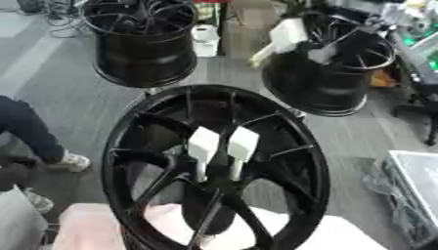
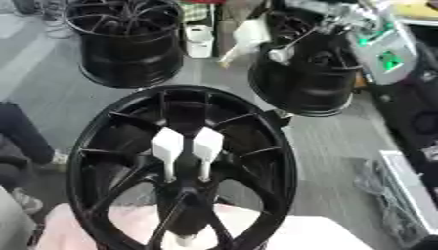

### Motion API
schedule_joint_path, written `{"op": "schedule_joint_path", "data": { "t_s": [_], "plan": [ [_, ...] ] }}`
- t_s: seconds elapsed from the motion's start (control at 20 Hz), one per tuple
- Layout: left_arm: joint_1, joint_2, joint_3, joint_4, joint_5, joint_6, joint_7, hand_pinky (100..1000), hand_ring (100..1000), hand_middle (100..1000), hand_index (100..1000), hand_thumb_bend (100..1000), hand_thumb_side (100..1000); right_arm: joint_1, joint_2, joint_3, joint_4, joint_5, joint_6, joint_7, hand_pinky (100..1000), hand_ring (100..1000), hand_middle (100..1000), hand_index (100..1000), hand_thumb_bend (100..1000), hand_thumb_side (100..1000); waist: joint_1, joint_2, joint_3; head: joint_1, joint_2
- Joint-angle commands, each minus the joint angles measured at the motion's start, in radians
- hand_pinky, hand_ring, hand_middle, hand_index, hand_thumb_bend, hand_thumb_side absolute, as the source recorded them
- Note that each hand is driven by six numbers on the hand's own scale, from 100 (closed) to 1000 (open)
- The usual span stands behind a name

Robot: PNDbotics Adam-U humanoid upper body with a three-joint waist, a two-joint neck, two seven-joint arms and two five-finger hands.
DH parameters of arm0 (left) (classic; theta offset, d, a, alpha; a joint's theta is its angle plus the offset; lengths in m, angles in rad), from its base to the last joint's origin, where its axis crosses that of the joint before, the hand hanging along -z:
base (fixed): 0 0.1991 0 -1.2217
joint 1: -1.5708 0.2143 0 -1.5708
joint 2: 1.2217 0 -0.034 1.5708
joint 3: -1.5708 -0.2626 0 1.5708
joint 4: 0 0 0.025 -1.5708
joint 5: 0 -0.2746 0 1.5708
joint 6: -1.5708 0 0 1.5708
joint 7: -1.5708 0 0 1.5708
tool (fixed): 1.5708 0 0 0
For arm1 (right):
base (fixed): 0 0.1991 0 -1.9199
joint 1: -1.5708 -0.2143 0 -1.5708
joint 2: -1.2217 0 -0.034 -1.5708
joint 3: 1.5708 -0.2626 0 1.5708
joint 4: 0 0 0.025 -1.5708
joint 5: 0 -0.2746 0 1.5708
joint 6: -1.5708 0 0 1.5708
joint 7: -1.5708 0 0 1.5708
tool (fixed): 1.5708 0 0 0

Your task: Pull the pin out of the wheel hub.

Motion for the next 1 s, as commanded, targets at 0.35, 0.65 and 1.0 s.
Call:
{"op": "schedule_joint_path", "data": {
  "t_s": [0.35, 0.65, 1.0],
  "plan": [
    [0.003, 0.019, 0.024, -0.017, -0.008, 0.007, 0.022, 472, 507, 712, 775, 785, 416, 0.544, -0.039, -0.401, 0.103, 0.003, 0.223, -0.588, 743, 844, 804, 879, 100, 320, -0.001, -0.006, -0.072, 0.029, -0.003],
    [0.003, 0.013, 0.024, -0.018, -0.012, 0.01, 0.02, 472, 508, 713, 775, 785, 417, 0.735, 0.213, -0.447, 0.038, -0.049, 0.292, -0.692, 739, 862, 864, 924, 100, 558, 0.003, -0.002, -0.091, 0.03, -0.006],
    [0.004, -0.001, 0.025, -0.017, -0.006, 0.008, 0.022, 472, 508, 713, 775, 785, 417, 0.753, 0.435, -0.414, -0.194, -0.021, 0.321, -0.668, 720, 846, 841, 915, 100, 609, 0.022, -0.004, -0.082, 0.023, -0.004]
  ]
}}
